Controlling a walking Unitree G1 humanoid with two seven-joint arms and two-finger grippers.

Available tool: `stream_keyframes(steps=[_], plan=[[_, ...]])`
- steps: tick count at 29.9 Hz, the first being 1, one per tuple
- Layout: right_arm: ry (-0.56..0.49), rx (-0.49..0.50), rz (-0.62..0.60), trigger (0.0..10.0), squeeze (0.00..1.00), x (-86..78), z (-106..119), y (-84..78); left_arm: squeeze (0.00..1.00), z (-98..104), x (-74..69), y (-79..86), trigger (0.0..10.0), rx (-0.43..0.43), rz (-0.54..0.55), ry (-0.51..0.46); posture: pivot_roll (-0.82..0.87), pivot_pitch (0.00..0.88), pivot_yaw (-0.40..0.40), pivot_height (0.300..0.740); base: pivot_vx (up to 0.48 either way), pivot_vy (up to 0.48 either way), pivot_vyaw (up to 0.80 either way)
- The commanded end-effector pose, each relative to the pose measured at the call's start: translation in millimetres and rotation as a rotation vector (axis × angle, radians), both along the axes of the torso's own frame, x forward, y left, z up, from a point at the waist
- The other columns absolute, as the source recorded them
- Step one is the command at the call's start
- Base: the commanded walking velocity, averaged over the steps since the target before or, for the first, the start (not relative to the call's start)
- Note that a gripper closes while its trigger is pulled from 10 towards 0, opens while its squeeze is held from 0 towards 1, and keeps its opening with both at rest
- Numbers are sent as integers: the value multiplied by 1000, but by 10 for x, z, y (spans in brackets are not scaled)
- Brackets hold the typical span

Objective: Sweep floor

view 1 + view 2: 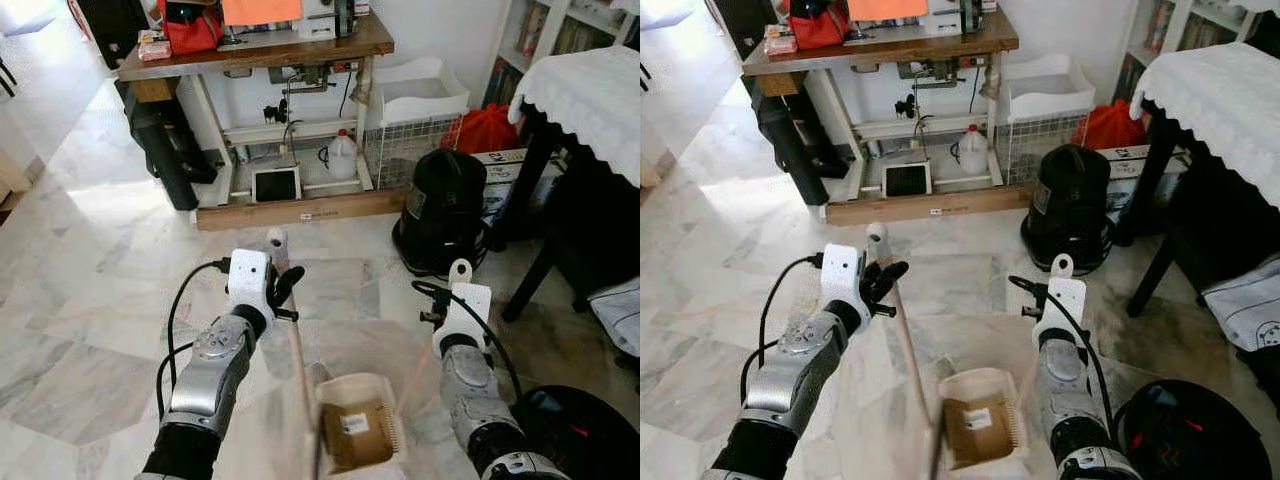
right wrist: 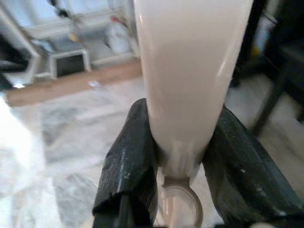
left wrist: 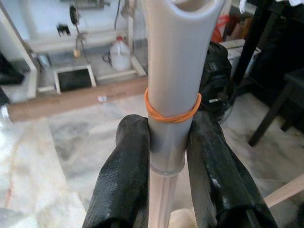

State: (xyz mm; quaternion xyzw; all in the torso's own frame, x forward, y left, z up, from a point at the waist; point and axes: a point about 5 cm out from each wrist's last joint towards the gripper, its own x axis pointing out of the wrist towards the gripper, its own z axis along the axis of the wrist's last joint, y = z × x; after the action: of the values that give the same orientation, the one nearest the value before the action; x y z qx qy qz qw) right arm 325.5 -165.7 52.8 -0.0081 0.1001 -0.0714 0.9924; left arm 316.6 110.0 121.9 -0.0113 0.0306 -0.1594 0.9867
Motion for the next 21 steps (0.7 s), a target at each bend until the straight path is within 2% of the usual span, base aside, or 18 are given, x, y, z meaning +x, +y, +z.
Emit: stream_keyframes(steps=[1,7,8,14,21], plan=[[-81,-5,53,10000,0,77,198,116,0,191,3,-14,10000,9,-2,-103,43,0,80,740,0,0,0],[-97,117,69,10000,0,96,253,296,0,222,-6,36,10000,35,34,-166,46,0,74,740,0,0,0],[-90,155,81,10000,0,87,238,381,0,254,-11,48,10000,77,42,-212,58,0,69,740,0,0,0],[-44,250,84,10000,0,37,195,510,0,276,-33,111,10000,120,91,-265,86,0,41,740,0,0,0],[-46,284,90,10000,0,35,218,569,0,234,-87,163,10000,208,139,-326,112,0,1,740,0,0,0]])
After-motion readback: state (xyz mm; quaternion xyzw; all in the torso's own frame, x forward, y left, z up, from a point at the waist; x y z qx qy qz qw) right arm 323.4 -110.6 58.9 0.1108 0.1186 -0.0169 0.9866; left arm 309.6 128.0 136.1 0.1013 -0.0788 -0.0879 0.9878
